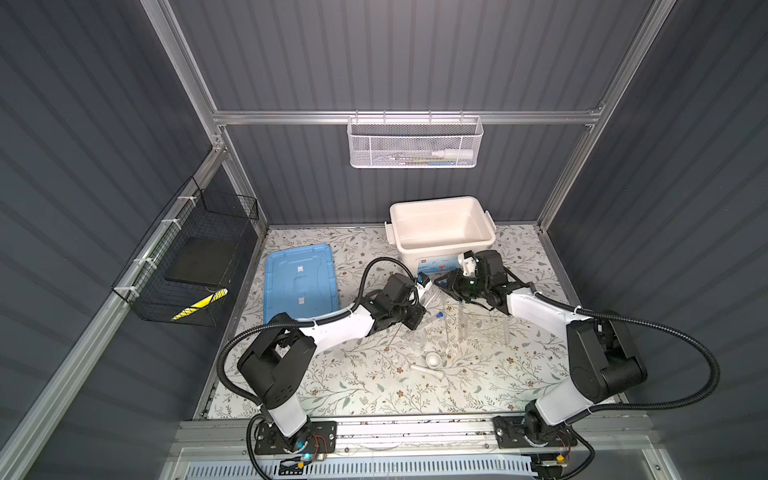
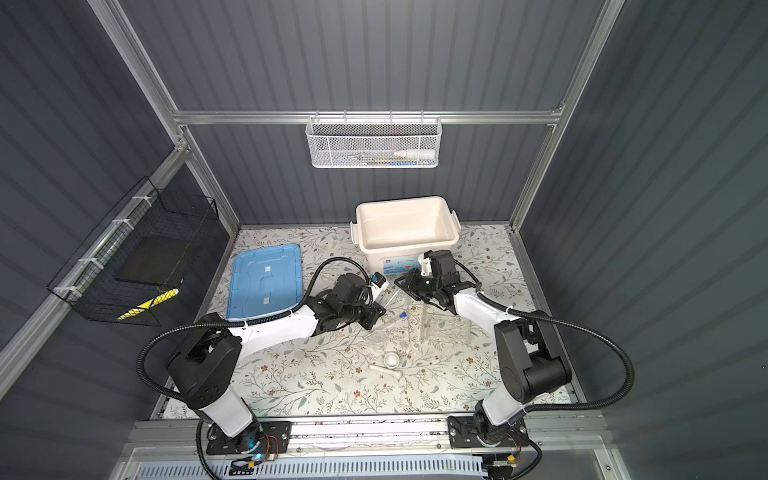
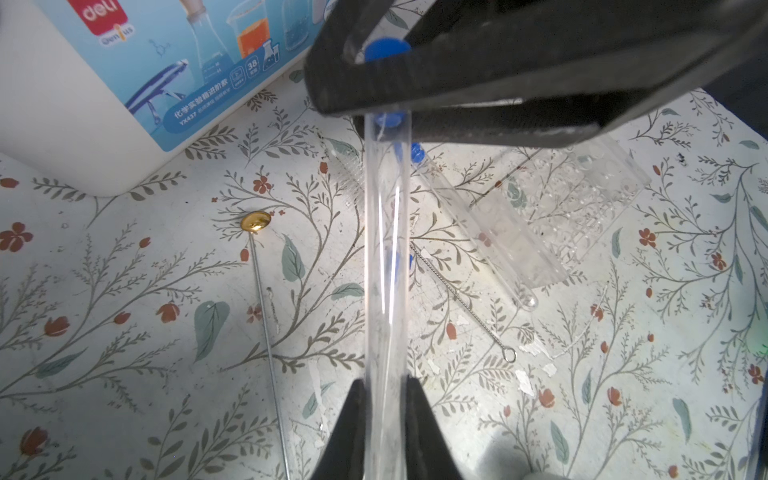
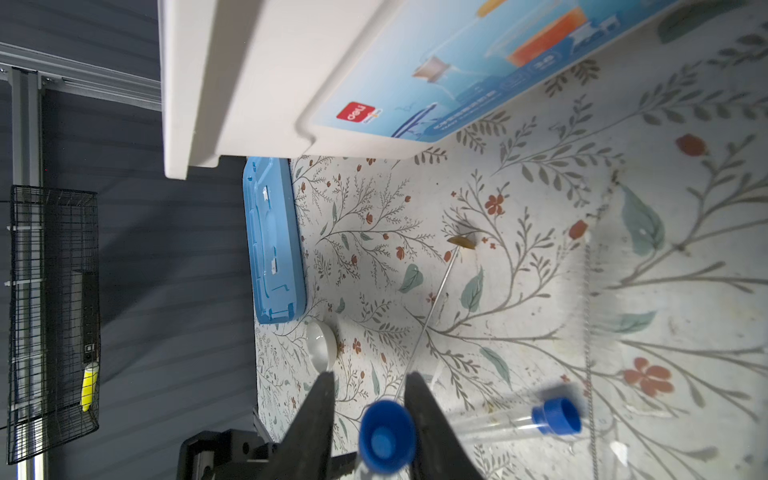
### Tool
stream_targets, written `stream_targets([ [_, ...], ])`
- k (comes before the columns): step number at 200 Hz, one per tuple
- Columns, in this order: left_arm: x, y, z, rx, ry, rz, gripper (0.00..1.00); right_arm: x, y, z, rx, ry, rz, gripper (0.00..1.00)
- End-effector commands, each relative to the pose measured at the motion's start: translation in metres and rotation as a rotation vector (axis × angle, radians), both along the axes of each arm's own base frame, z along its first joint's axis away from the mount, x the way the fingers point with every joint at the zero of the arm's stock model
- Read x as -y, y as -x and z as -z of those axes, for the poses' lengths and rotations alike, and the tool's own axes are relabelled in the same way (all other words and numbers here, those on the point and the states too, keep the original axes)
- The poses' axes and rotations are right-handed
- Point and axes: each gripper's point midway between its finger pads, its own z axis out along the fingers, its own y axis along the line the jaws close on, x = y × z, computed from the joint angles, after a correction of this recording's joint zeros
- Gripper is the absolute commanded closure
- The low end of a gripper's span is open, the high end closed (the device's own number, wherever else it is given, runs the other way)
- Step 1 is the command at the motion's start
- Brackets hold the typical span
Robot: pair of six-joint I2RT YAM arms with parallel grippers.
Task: Organize the chemistry lab equipment
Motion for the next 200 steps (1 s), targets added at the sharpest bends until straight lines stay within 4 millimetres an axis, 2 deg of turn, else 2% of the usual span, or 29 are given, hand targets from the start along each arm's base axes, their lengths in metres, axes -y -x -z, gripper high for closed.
stream_targets([
  [1,0.004,0.005,0.007,-0.009,-0.008,0.024,0.83,0.000,0.002,-0.001,0.004,-0.015,-0.006,0.72],
  [75,0.005,0.004,0.011,-0.016,-0.011,0.022,0.82,0.000,0.005,0.002,-0.002,-0.018,-0.017,0.80],
  [101,0.004,0.003,0.011,-0.015,-0.015,0.014,0.79,0.003,0.007,0.002,0.004,-0.007,-0.012,0.83],
  [133,-0.001,-0.002,0.012,-0.004,-0.038,-0.019,0.65,0.013,0.007,-0.001,0.032,0.034,0.037,0.83],
  [144,-0.003,-0.004,0.011,0.001,-0.043,-0.037,0.57,0.020,0.006,-0.005,0.055,0.060,0.064,0.84],
  [171,-0.008,-0.008,0.005,0.028,-0.031,-0.077,0.43,0.042,0.006,-0.019,0.126,0.161,0.138,0.85],
  [200,-0.012,-0.012,0.002,0.041,-0.028,-0.118,0.35,0.064,0.011,-0.037,0.199,0.272,0.194,0.85],
])
